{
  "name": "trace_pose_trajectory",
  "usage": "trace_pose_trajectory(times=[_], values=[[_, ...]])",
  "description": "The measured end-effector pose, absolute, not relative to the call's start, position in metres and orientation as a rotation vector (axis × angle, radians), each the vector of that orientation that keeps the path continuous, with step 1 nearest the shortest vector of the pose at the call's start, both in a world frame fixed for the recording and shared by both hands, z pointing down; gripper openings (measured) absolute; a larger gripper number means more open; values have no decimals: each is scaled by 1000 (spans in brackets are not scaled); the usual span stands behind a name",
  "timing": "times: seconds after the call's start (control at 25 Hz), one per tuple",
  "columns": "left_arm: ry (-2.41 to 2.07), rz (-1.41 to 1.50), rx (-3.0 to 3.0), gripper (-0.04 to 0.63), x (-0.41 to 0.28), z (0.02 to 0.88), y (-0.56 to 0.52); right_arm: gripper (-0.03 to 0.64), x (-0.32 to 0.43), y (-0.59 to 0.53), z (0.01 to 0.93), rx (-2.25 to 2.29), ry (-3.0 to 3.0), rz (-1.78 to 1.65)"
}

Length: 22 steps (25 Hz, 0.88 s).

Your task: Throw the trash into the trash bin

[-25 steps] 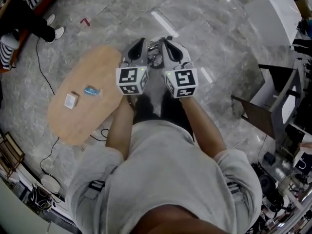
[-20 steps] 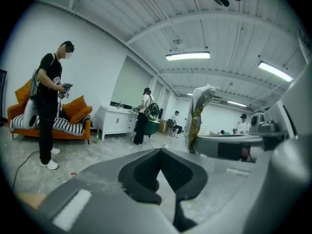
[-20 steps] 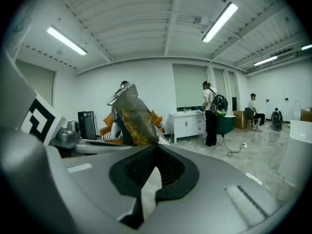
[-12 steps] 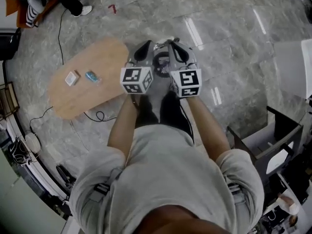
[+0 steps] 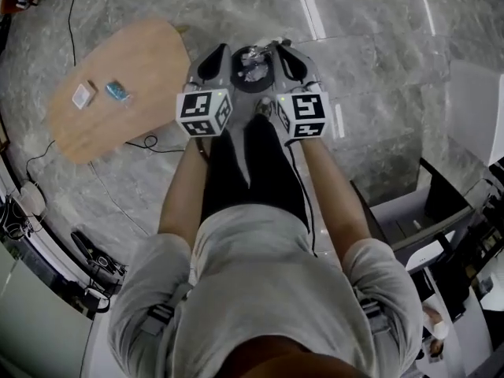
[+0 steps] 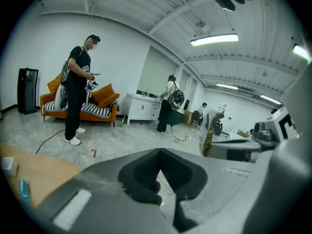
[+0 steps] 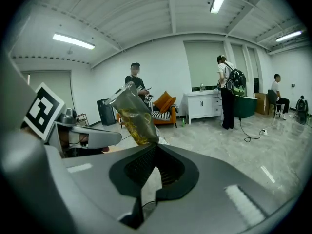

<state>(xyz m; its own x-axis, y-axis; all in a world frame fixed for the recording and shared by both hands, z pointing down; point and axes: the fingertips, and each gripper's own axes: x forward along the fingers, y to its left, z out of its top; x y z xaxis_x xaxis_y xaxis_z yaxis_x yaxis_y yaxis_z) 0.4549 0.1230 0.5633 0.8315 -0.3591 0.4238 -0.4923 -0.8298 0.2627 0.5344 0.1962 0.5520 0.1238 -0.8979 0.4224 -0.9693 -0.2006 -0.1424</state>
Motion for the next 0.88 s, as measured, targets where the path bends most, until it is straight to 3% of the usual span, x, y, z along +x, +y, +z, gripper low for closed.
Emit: trace_pose_trajectory(times=[0.56,0.88], values=[[-550,757,2505,18,432,803,145,8,493,207,809,1950,-1795,897],[-526,865,2376,18,407,910,167,8,470,209,897,1836,-1787,938]])
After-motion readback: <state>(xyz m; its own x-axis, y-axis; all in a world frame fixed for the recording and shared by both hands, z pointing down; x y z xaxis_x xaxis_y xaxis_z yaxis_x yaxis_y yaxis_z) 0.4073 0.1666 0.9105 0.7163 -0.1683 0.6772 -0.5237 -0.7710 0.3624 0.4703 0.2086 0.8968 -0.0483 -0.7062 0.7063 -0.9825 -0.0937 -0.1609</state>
